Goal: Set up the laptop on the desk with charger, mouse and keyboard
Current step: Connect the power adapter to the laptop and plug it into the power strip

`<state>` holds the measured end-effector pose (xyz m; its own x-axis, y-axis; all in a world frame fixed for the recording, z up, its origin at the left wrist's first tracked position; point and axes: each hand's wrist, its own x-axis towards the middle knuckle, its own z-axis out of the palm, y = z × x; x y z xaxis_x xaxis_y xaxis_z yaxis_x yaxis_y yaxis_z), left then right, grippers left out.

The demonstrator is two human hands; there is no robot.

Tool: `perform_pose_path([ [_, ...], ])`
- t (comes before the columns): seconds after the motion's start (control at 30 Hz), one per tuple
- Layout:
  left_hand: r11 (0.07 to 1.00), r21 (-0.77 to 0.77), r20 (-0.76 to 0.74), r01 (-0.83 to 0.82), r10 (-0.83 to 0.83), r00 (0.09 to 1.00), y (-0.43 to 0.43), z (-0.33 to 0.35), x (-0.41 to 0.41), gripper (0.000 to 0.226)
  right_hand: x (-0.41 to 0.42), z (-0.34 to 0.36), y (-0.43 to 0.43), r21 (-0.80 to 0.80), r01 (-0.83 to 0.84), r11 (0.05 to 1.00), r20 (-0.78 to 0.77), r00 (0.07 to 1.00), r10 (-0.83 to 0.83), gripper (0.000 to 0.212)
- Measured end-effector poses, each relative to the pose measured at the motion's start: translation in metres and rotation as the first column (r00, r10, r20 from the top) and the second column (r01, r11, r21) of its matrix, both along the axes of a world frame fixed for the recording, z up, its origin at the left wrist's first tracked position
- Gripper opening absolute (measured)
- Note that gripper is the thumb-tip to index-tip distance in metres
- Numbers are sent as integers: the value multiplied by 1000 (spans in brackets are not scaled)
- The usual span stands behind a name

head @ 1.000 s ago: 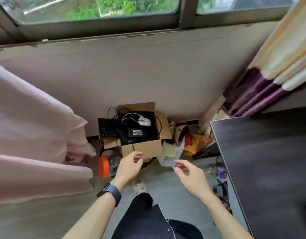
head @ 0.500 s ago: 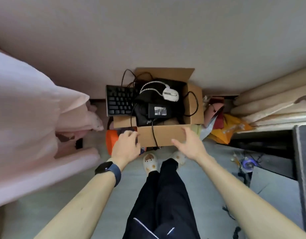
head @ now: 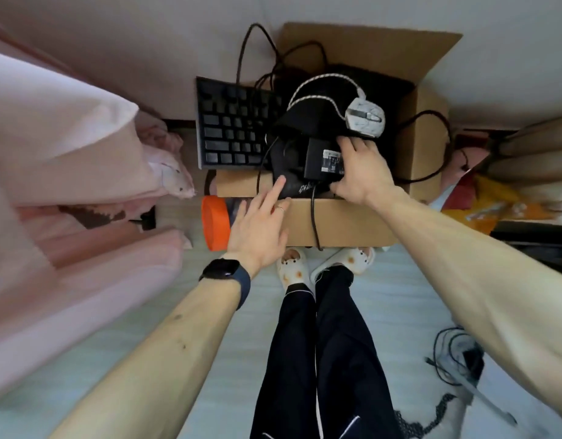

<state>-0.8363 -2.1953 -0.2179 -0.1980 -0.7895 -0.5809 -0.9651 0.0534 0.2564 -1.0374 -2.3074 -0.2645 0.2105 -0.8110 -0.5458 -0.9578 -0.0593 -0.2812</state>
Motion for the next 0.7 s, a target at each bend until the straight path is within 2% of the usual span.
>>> perform_pose_path([
  [0.07,970,62,-138,-235,242,960,-8,21,-7,57,-3,24,9,-12,106,994,106,989,-104,92],
  [0.1,911,133,-228,-390,411,882,-13,34,-11,58,-6,39,15,2,156,988,164,974,-155,91],
  [0.17,708,338,-403,-620,704,584,-25,63,-22,64,-12,71,28,30,217,976,249,944,-218,92],
  [0.2,632,426,-454,-647,768,452,-30,78,-28,65,-15,88,35,38,242,970,278,929,-243,92],
  [0.27,596,512,-520,-619,788,329,-37,101,-41,58,-20,119,46,64,298,953,333,893,-302,87],
  [0.37,578,486,-570,-655,779,263,-39,117,-63,46,-20,145,64,178,342,923,411,826,-386,80],
  [0.47,525,365,-549,-769,789,278,-39,131,-75,36,-24,158,82,301,385,873,516,704,-488,79],
  [0.5,505,372,-553,-779,795,251,-37,135,-74,35,-27,160,87,348,391,852,545,655,-523,76],
  [0.57,453,460,-576,-764,807,131,-30,140,-65,30,-34,163,95,419,385,822,572,591,-568,60],
  [0.63,435,497,-564,-751,819,101,-23,146,-54,22,-46,164,102,354,454,817,542,613,-575,52],
  [0.7,442,501,-541,-744,831,129,-14,149,-46,18,-60,163,109,148,573,806,464,679,-569,49],
])
